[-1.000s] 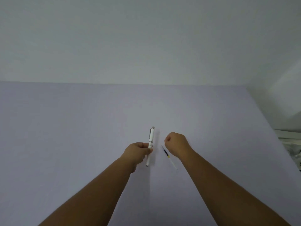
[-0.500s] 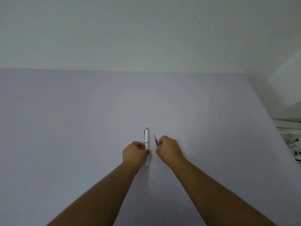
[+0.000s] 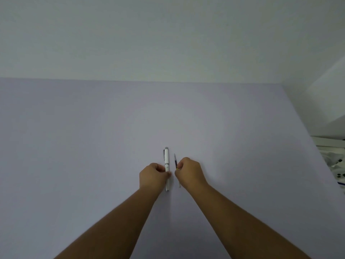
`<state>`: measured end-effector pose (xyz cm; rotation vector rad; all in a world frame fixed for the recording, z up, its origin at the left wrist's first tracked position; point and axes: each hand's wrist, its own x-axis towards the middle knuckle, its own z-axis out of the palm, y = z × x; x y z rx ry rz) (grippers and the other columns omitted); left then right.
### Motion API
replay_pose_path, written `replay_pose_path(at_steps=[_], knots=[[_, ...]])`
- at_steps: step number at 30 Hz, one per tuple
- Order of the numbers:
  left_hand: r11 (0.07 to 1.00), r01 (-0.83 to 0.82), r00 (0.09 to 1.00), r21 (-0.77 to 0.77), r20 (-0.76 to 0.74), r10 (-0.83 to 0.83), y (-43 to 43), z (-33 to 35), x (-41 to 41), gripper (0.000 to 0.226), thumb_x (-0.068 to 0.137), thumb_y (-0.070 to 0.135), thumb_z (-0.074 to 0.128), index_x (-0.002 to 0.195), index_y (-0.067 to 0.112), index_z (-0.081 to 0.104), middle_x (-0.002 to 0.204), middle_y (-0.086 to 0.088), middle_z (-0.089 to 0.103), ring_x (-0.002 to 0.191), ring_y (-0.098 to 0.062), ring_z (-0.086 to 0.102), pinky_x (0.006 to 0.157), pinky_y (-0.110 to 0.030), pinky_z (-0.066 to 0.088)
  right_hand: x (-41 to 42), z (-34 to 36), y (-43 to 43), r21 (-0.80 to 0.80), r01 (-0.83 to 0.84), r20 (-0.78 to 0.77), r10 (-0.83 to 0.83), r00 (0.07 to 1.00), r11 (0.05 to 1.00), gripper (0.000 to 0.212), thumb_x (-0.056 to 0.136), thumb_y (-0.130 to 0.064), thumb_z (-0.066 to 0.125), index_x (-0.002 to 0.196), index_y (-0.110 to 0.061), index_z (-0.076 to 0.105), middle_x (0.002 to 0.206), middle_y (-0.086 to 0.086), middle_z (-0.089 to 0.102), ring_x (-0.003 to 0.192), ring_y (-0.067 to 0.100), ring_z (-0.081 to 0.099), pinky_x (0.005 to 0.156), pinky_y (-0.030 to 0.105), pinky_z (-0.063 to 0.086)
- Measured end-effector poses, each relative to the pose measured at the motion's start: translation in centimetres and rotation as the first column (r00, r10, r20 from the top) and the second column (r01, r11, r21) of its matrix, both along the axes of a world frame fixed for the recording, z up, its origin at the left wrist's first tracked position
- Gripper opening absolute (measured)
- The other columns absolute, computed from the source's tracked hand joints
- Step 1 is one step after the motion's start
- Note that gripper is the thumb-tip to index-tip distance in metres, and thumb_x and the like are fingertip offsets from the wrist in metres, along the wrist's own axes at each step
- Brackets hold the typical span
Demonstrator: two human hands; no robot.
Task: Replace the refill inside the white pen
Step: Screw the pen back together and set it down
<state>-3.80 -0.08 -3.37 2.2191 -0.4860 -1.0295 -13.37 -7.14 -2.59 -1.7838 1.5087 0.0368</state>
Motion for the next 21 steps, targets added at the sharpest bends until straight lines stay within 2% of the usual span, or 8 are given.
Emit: replay_pose_path(at_steps=[5,12,16,21], knots=[[1.000,-0.010,1.000,0.002,-0.007,0.010,0.05,-0.04,-0.09,0.014,0.078,0.021,0.073,0.088,0.013,0.068,0.085,-0.003,0.070,0.081,-0.021,0.067,0.082,-0.036,0.057,-0.11,0.02,0.05,-0.003,0.008,0.017,-0.008,1.000,1.000,0.015,0.083,-0.009,0.056,0.097,-0.010,0.060,0.102,0.010,0.065,0.089,0.026,0.063,0.073,0.033,0.053],[1.000,0.011,1.000,0.011,0.019,-0.011,-0.02,-0.10,-0.10,0.016,0.078,0.024,0.073,0.088,0.012,0.068,0.085,-0.003,0.070,0.080,-0.020,0.066,0.077,-0.031,0.055,-0.25,0.01,0.28,0.014,0.038,0.056,-0.039,0.998,0.999,0.010,0.081,-0.012,0.058,0.091,-0.011,0.059,0.096,0.009,0.066,0.072,0.021,0.059,0.061,0.028,0.047],[1.000,0.015,0.999,0.020,0.030,-0.015,-0.01,-0.15,0.04,0.019,0.078,0.025,0.073,0.090,0.012,0.068,0.087,-0.004,0.069,0.082,-0.020,0.065,0.078,-0.031,0.055,-0.39,0.02,0.32,0.016,0.046,0.062,-0.047,0.997,0.999,0.005,0.081,-0.014,0.059,0.085,-0.014,0.056,0.092,0.008,0.065,0.070,0.019,0.058,0.060,0.028,0.046],[0.999,0.033,0.999,0.020,0.035,-0.033,0.12,-0.09,0.17,0.016,0.078,0.026,0.072,0.088,0.014,0.068,0.084,-0.003,0.069,0.080,-0.020,0.065,0.079,-0.033,0.056,-0.56,0.09,0.32,0.012,0.041,0.062,-0.042,0.997,0.999,0.005,0.082,-0.017,0.060,0.082,-0.015,0.055,0.086,0.004,0.063,0.060,0.012,0.053,0.046,0.020,0.039]])
